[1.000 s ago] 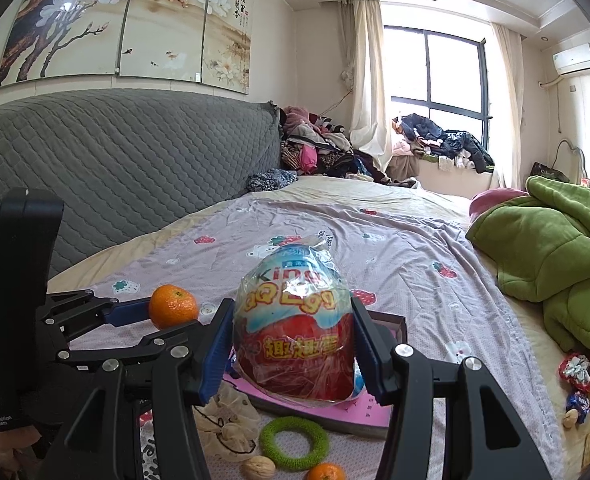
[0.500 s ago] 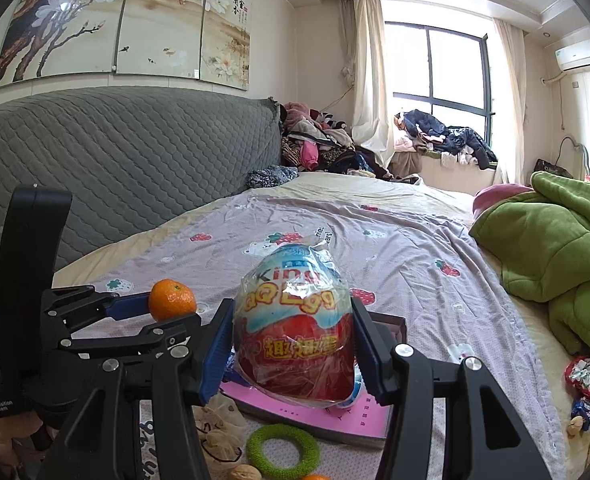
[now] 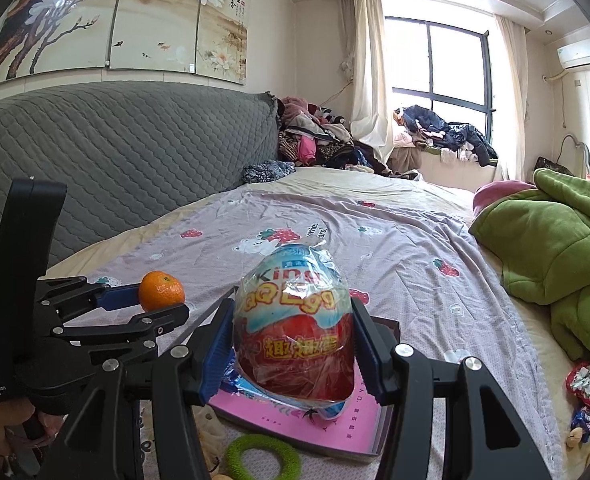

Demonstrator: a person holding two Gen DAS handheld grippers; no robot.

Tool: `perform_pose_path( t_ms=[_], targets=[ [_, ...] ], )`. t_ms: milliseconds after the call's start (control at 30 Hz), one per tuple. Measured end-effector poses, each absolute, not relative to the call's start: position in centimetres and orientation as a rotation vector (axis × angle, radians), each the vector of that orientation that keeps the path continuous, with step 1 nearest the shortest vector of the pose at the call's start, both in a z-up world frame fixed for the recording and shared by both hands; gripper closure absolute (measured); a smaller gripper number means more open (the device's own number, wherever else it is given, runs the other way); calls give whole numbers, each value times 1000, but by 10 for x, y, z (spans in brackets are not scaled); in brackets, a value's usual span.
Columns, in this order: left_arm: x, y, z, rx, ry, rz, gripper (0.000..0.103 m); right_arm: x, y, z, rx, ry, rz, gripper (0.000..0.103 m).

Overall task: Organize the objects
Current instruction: 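Carry the candy bag over the pink book with the right tool while the left tool carries the orange there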

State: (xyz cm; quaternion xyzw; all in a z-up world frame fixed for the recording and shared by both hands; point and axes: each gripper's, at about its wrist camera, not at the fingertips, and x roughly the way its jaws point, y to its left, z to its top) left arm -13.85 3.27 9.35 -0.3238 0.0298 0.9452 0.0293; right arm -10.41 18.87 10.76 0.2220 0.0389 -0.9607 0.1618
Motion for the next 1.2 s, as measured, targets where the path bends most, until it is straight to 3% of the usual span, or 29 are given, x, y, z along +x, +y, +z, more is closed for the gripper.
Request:
perform_pose_path(
  t_ms=[567,1200],
  targets=[
    [-177,43,87,-1017,108,2928,61,-140,196,102,630,118,-2747,48],
    [-238,53,44,-1137,129,2874,61,-192,206,68,713,126,-2757,48]
  ],
)
